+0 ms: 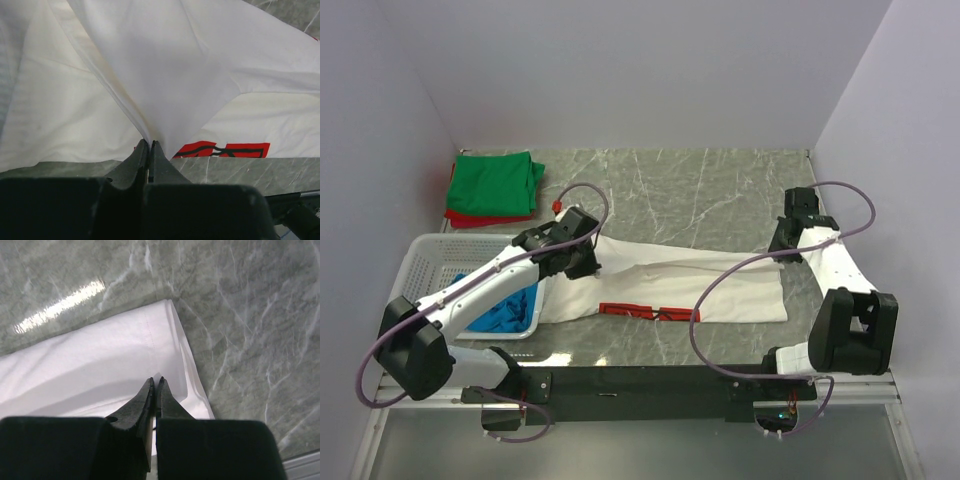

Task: Fold and stack the t-shirts
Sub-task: Fold the tshirt

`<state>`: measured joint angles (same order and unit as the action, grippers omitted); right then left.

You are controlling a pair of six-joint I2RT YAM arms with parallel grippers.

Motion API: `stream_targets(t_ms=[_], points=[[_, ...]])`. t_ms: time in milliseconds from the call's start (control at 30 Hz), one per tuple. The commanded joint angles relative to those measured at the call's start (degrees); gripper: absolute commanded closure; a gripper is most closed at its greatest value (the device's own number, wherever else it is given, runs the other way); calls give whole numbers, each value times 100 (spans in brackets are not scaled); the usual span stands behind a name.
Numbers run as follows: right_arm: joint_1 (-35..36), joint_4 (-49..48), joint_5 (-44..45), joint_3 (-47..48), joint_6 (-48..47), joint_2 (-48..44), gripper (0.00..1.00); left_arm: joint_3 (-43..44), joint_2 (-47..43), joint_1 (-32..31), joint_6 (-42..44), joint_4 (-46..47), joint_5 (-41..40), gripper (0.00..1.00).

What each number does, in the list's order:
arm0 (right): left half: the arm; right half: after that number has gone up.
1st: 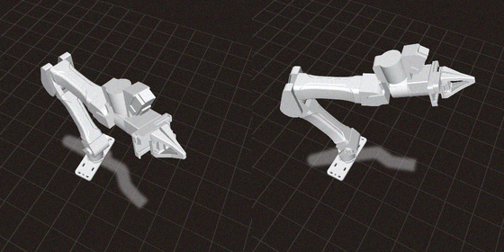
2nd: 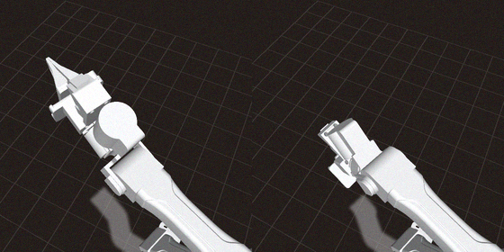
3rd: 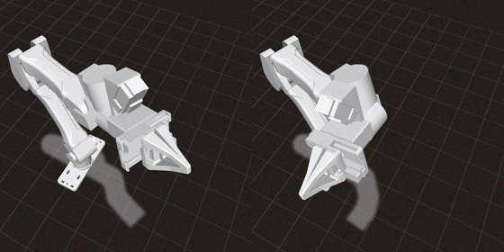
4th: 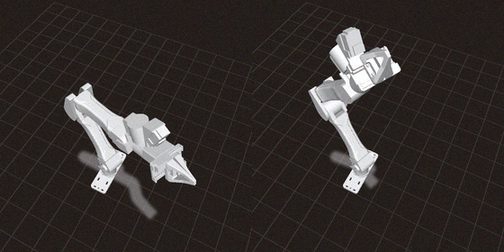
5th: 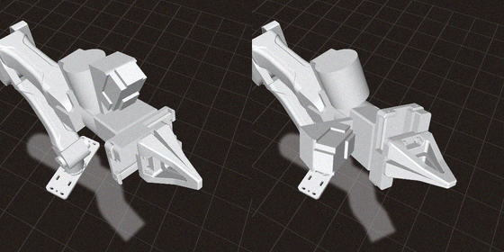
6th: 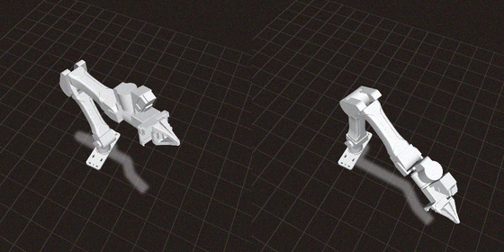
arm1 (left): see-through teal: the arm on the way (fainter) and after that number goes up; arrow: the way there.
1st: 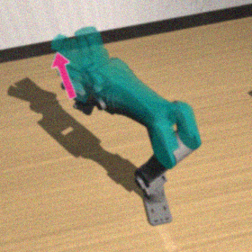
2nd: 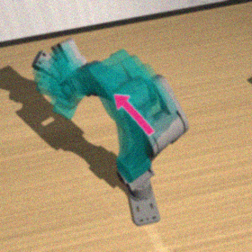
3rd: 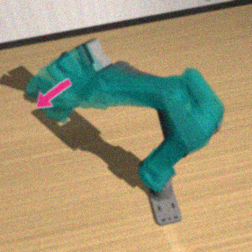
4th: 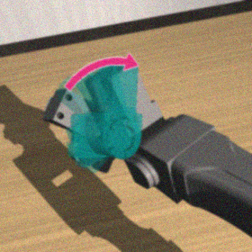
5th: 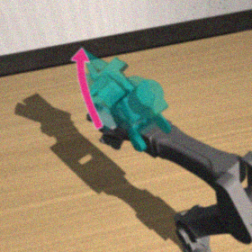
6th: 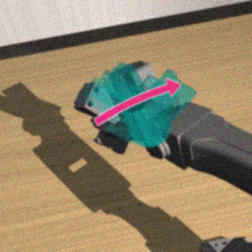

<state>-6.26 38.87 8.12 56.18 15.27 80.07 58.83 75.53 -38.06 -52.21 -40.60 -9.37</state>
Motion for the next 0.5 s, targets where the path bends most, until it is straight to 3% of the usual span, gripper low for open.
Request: stream_targets(t_ms=[0,433,467], points=[[20,94,225,-142,-120,-325,100,-55,-310,-122,-88,-194,4,100],[29,226,383,-362,-121,-475,100,-354,-355,-570,-150,-466,93,97],[29,243,418,-345,-112,-466,91,-346,-354,-588,-158,-519,145,90]])
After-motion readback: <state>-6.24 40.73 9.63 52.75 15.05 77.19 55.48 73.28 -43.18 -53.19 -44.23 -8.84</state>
